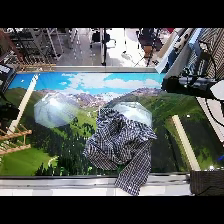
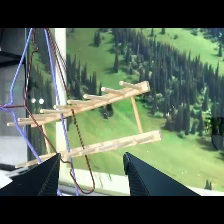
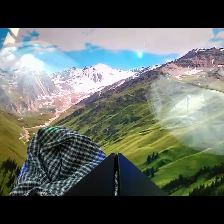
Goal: Fold the clothes and pants, and hang the long-sleeved shirts on hangers.
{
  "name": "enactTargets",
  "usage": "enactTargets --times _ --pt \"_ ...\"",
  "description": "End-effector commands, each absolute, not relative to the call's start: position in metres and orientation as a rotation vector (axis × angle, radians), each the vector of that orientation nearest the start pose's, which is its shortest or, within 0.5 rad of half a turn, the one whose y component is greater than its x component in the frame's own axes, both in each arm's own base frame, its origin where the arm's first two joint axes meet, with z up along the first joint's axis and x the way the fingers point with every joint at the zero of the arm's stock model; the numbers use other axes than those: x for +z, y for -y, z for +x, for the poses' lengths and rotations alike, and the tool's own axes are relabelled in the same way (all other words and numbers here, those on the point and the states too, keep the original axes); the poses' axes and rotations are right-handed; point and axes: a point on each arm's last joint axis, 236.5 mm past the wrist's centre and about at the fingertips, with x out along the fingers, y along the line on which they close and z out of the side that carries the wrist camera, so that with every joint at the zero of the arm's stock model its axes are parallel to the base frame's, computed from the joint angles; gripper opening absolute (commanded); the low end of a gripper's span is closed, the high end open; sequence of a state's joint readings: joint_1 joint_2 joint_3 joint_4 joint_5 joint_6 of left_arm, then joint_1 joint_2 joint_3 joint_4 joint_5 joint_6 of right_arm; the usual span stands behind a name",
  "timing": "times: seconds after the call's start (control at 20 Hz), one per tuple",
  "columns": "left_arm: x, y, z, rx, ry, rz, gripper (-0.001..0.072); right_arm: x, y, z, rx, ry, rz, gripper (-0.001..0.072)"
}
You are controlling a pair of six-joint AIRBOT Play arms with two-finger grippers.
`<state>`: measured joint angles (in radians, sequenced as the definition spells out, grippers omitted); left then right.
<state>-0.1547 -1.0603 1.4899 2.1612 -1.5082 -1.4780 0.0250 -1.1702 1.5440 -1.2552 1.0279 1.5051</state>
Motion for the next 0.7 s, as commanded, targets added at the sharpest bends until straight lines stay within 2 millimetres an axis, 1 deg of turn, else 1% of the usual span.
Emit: enactTargets --times 0.0,0.5,0.6,0.65 --pt "0.217 -0.08 0.342 0.327 -1.03 0.511 0.0409 0.241 -0.075 0.449 0.253 -0.644 0.175 0.0023" --pt "0.216 -0.079 0.342 0.322 -1.031 0.508 0.0408 0.241 -0.075 0.449 0.253 -0.644 0.175 0.0023" --pt "0.209 -0.067 0.343 0.271 -1.037 0.474 0.0408 0.241 -0.075 0.449 0.253 -0.644 0.175 0.0023" --pt "0.204 -0.056 0.344 0.226 -1.043 0.445 0.0409 0.241 -0.075 0.449 0.253 -0.644 0.175 0.0023"
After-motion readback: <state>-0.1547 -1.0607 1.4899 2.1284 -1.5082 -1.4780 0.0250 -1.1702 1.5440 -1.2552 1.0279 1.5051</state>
